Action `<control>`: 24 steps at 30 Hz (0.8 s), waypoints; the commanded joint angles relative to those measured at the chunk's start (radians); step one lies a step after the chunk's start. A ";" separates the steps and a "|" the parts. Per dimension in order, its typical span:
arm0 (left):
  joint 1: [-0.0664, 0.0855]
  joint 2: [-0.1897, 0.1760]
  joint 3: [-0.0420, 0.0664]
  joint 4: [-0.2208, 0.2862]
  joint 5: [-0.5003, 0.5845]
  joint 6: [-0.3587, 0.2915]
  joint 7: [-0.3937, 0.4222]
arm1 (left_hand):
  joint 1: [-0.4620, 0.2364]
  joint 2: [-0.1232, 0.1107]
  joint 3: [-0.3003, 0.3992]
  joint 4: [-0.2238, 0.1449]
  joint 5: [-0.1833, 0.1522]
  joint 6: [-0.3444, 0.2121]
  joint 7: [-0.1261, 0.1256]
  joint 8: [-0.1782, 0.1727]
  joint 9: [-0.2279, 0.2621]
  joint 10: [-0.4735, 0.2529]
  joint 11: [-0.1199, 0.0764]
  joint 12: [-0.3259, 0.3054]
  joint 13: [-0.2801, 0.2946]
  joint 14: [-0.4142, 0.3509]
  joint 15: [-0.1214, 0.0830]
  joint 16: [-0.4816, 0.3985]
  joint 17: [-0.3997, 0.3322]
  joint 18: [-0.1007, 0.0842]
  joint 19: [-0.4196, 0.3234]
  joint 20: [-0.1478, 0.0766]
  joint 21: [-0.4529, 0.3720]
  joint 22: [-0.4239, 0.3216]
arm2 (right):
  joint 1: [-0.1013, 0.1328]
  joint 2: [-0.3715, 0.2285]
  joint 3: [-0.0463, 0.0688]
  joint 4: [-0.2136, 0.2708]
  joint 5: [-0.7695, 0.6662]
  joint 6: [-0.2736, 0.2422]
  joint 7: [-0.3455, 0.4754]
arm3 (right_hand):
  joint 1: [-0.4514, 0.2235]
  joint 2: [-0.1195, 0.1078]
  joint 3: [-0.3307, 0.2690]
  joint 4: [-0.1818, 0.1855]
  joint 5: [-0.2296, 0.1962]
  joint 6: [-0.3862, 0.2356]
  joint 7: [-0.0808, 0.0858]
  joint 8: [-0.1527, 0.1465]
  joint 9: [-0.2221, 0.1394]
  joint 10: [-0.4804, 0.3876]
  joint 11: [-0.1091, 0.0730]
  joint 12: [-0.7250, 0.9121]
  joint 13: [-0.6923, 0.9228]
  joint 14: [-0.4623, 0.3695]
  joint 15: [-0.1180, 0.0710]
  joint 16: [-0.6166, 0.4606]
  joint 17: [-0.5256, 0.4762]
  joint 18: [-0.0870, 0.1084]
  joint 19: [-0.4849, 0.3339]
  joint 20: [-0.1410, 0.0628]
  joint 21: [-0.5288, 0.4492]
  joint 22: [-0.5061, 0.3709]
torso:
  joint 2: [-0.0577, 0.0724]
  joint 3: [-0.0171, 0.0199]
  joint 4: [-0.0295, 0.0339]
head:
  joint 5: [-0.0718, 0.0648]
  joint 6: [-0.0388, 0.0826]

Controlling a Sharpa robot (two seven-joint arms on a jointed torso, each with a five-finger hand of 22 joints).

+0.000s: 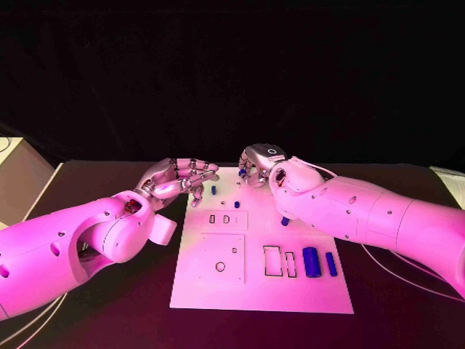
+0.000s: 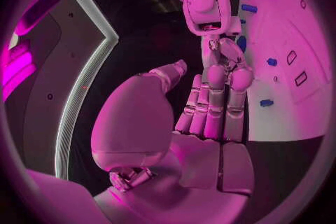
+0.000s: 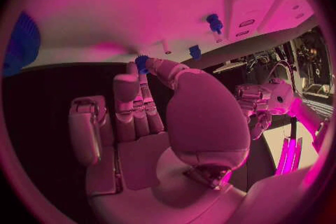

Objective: Assemble the parts on the task board

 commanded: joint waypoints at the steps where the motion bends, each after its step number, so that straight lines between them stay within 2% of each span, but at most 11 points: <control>1: 0.001 0.002 0.001 0.002 -0.001 0.013 0.004 | 0.008 0.002 0.001 -0.001 -0.004 -0.006 0.008 0.000 0.001 -0.001 0.002 -0.006 -0.001 0.002 0.003 -0.003 -0.001 0.021 -0.008 0.000 -0.006 -0.001 | -0.003 0.003 -0.002 0.003 0.000 0.038 0.015 | -0.011 -0.010 -0.001 -0.004 0.002 -0.001 -0.001 0.002 0.001 -0.001 0.004 -0.008 0.000 -0.010 0.000 -0.008 -0.010 0.004 0.066 -0.007 -0.008 0.203 | -0.001 0.0007 -0.0008 | -0.001 0.000; 4: 0.001 0.002 0.001 0.003 -0.001 0.013 0.004 | 0.008 0.002 0.001 -0.001 -0.004 -0.006 0.008 0.000 0.001 -0.001 0.002 -0.006 -0.001 0.002 0.003 -0.003 -0.001 0.021 -0.008 0.000 -0.006 -0.001 | -0.003 0.005 -0.003 -0.002 0.000 0.036 0.013 | -0.019 -0.021 -0.004 -0.002 -0.002 -0.015 0.004 -0.004 0.000 -0.009 0.008 -0.013 -0.002 -0.016 0.004 -0.020 -0.026 0.006 0.062 -0.005 -0.014 0.197 | -0.001 0.0002 0.0004 | -0.002 0.001; 6: 0.001 0.002 0.001 0.002 -0.001 0.013 0.004 | 0.008 0.002 0.001 -0.001 -0.004 -0.006 0.008 0.000 0.001 -0.001 0.002 -0.006 -0.001 0.002 0.003 -0.003 -0.001 0.021 -0.008 0.000 -0.006 -0.001 | -0.003 0.007 -0.003 -0.006 0.000 0.032 0.013 | -0.030 -0.035 -0.007 0.002 -0.019 -0.042 0.014 -0.019 -0.005 -0.026 0.015 -0.015 -0.005 -0.022 0.009 -0.034 -0.044 0.009 0.055 -0.001 -0.024 0.186 | -0.001 0.0002 0.0004 | -0.002 0.001; 9: 0.001 0.001 0.001 0.002 -0.001 0.013 0.004 | 0.008 0.002 0.001 -0.001 -0.004 -0.006 0.008 0.000 0.001 -0.001 0.002 -0.006 -0.001 0.002 0.003 -0.003 -0.001 0.021 -0.008 0.000 -0.006 -0.001 | -0.003 0.009 -0.003 -0.013 0.001 0.027 0.015 | -0.041 -0.065 -0.022 0.004 -0.053 -0.108 0.032 -0.057 -0.022 -0.081 0.033 -0.018 -0.014 -0.038 0.022 -0.071 -0.095 0.019 0.033 0.011 -0.058 0.151 | -0.001 0.0005 0.0007 | -0.002 0.002; 10: 0.001 0.001 0.001 0.002 -0.001 0.013 0.004 | 0.008 0.002 0.001 -0.001 -0.004 -0.006 0.008 0.000 0.001 -0.001 0.002 -0.006 -0.001 0.002 0.003 -0.003 -0.001 0.021 -0.008 0.000 -0.006 -0.001 | -0.003 0.009 -0.003 -0.016 0.001 0.025 0.016 | -0.040 -0.068 -0.028 0.004 -0.055 -0.118 0.033 -0.063 -0.025 -0.102 0.035 -0.018 -0.018 -0.043 0.025 -0.082 -0.110 0.023 0.025 0.013 -0.071 0.137 | -0.001 0.0005 0.0007 | -0.002 0.002; 11: 0.001 0.001 0.001 0.002 -0.001 0.013 0.004 | 0.008 0.002 0.001 -0.001 -0.004 -0.006 0.008 0.000 0.001 -0.001 0.002 -0.006 -0.001 0.002 0.003 -0.003 -0.001 0.021 -0.008 0.000 -0.006 -0.001 | -0.003 0.009 -0.003 -0.017 0.001 0.022 0.016 | -0.033 -0.069 -0.049 0.002 -0.058 -0.146 0.027 -0.072 -0.032 -0.134 0.030 -0.015 -0.022 -0.044 0.022 -0.090 -0.116 0.026 0.018 0.014 -0.083 0.126 | -0.002 0.0007 0.0008 | -0.002 0.002; 13: 0.001 0.001 0.001 0.002 -0.001 0.013 0.004 | 0.008 0.002 0.001 -0.001 -0.004 -0.006 0.008 0.000 0.001 -0.001 0.002 -0.006 -0.001 0.002 0.003 -0.003 -0.001 0.021 -0.008 0.000 -0.006 -0.001 | -0.003 0.008 -0.003 -0.018 0.000 0.017 0.016 | -0.020 -0.062 -0.101 0.003 -0.058 -0.188 0.020 -0.070 -0.043 -0.165 0.029 -0.011 -0.023 -0.046 0.022 -0.105 -0.130 0.034 0.003 0.012 -0.111 0.100 | -0.002 0.0010 0.0007 | -0.002 0.002; 14: 0.001 0.001 0.001 0.002 -0.001 0.014 0.004 | 0.008 0.002 0.001 -0.001 -0.004 -0.006 0.008 0.000 0.001 -0.001 0.002 -0.006 -0.001 0.002 0.003 -0.003 -0.001 0.021 -0.008 0.000 -0.006 -0.001 | -0.003 0.006 -0.003 -0.017 0.000 0.016 0.017 | -0.004 -0.051 -0.147 0.007 -0.058 -0.198 0.018 -0.067 -0.047 -0.174 0.029 -0.008 -0.020 -0.046 0.023 -0.114 -0.136 0.039 -0.006 0.012 -0.130 0.082 | -0.002 0.0011 0.0003 | -0.002 0.001; 16: 0.001 0.001 0.001 0.001 -0.001 0.014 0.004 | 0.008 0.002 0.001 -0.001 -0.004 -0.006 0.008 0.000 0.001 -0.001 0.002 -0.006 -0.001 0.002 0.003 -0.003 -0.001 0.021 -0.008 0.000 -0.006 -0.001 | -0.003 -0.001 -0.004 -0.011 0.000 0.011 0.016 | 0.013 -0.046 -0.197 0.012 -0.054 -0.208 0.016 -0.067 -0.052 -0.180 0.028 -0.002 -0.018 -0.045 0.020 -0.121 -0.140 0.040 -0.008 0.012 -0.140 0.074 | -0.002 0.0005 0.0000 | -0.003 -0.001; 22: 0.001 -0.001 0.001 -0.006 -0.001 0.014 0.005 | 0.008 0.002 0.001 -0.001 -0.004 -0.006 0.008 0.000 0.001 -0.001 0.002 -0.006 -0.001 0.002 0.003 -0.003 -0.001 0.021 -0.008 0.000 -0.006 -0.001 | 0.000 -0.048 -0.002 0.036 0.000 -0.019 0.010 | 0.035 -0.041 -0.251 0.021 -0.052 -0.211 0.014 -0.065 -0.056 -0.182 0.026 0.009 -0.015 -0.043 0.019 -0.128 -0.143 0.041 -0.007 0.010 -0.146 0.070 | -0.005 0.0035 -0.0008 | -0.003 0.000; 24: 0.001 -0.002 0.001 -0.011 -0.001 0.014 0.005 | 0.008 0.002 0.001 -0.001 -0.004 -0.006 0.008 0.000 0.001 -0.001 0.002 -0.006 -0.001 0.002 0.003 -0.003 -0.001 0.021 -0.008 0.000 -0.006 -0.001 | 0.006 -0.081 0.002 0.073 0.004 -0.043 0.011 | 0.045 -0.035 -0.267 0.029 -0.048 -0.198 0.017 -0.058 -0.055 -0.163 0.022 0.025 -0.009 -0.042 0.016 -0.131 -0.144 0.039 -0.003 0.008 -0.143 0.075 | -0.008 0.0057 -0.0049 | -0.001 0.003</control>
